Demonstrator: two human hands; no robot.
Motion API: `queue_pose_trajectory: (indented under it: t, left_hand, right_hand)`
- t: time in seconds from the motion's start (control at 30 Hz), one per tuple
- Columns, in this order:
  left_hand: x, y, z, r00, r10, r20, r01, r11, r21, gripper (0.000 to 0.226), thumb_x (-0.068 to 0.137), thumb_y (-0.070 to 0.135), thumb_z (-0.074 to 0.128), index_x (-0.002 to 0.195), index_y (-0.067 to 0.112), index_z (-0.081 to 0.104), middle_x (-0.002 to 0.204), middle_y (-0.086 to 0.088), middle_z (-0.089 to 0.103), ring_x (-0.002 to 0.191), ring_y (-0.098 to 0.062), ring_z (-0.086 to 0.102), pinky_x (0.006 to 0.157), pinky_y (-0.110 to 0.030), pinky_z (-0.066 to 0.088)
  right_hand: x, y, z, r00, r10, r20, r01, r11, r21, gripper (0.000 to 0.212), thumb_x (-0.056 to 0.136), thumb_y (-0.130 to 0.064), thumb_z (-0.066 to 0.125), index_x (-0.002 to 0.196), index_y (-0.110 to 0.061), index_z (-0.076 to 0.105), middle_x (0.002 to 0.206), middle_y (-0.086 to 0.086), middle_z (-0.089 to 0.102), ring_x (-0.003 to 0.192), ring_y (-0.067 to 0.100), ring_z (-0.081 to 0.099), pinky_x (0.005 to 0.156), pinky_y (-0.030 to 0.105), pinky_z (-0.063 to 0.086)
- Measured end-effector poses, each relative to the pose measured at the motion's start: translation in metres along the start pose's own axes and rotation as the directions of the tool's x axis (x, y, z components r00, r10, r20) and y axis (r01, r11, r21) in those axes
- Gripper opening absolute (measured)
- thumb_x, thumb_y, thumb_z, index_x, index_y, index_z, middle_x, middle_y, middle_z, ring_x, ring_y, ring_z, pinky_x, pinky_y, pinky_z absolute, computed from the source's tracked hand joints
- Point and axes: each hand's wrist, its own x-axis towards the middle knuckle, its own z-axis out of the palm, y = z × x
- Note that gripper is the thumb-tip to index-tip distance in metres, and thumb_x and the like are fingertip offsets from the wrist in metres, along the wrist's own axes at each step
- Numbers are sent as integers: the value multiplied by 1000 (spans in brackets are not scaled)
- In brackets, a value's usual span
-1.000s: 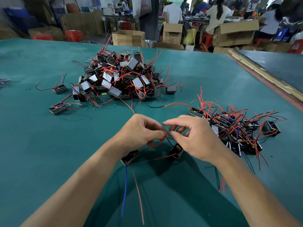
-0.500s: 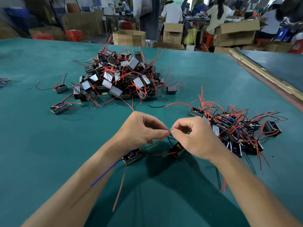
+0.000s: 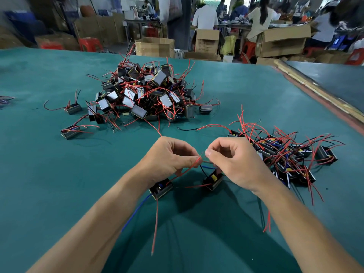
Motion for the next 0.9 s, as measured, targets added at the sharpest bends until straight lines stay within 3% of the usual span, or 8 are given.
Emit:
queue_pose_trajectory:
  t: [0.1, 0.23, 0.33, 0.53, 0.7, 0.8, 0.9]
  left_hand:
    - [0, 0, 0, 1000, -9, -29, 9, 1000, 18, 16, 82, 11, 76, 66, 16, 74, 64, -2, 70, 45, -5, 49, 44, -19, 42]
    - [-1, 1, 1, 999, -6, -54, 9, 999, 53, 12, 83, 8, 74, 71, 9, 73, 62, -1, 69, 41, -2, 48, 42, -14, 37]
    - [-1, 1, 2, 999, -3, -49, 6, 998, 55, 13, 84, 8, 74, 72, 10, 72, 58, 6, 67, 41, 0, 50, 42, -14, 38]
    - [-1, 0, 2, 1000, 24, -14, -23, 999, 40, 14, 83, 10, 76, 70, 13, 72, 63, -2, 68, 45, -8, 49, 45, -21, 42]
    - [-1, 1, 1, 999, 30, 43, -29, 999, -31, 16, 83, 10, 75, 69, 15, 70, 66, -10, 70, 43, -12, 49, 45, -21, 45]
    - [-1, 0, 0, 998, 2, 59, 0, 1000, -30, 15, 85, 15, 75, 71, 18, 70, 62, -8, 69, 41, -14, 47, 44, -21, 44]
    - [-1, -1, 0, 999, -17, 47, 18, 1000, -4, 17, 87, 16, 73, 71, 21, 68, 60, -6, 68, 37, -11, 43, 40, -20, 42]
  right_hand:
    - [-1, -6, -1, 998, -62, 19, 61, 997, 41, 18, 85, -16, 67, 67, -14, 68, 58, -7, 61, 54, 6, 52, 57, 28, 47]
    - [-5, -13, -1, 990, -44, 137, 27, 992, 123, 18, 80, -17, 67, 62, -21, 70, 54, -6, 59, 49, 6, 49, 51, 17, 38]
    - [-7, -16, -3, 972, 16, 235, -66, 976, 207, 22, 81, -22, 65, 62, -15, 73, 56, 11, 60, 52, 15, 51, 50, 23, 41]
    - [3, -15, -5, 935, 346, 81, -338, 797, 500, 39, 101, -22, 51, 68, -7, 67, 56, 8, 58, 43, 17, 49, 42, 24, 46]
    - [4, -5, -2, 941, 308, -141, -280, 942, 187, 21, 93, -6, 61, 74, -9, 69, 57, -2, 61, 46, 11, 51, 47, 23, 47]
    - [1, -5, 0, 982, 177, -70, -169, 980, 107, 15, 88, -2, 67, 76, -9, 72, 61, -3, 65, 53, 13, 55, 56, 32, 49]
    - [-1, -9, -5, 997, 48, 65, -56, 990, 130, 5, 81, -10, 70, 78, -11, 74, 65, -7, 67, 59, 8, 57, 58, 26, 49]
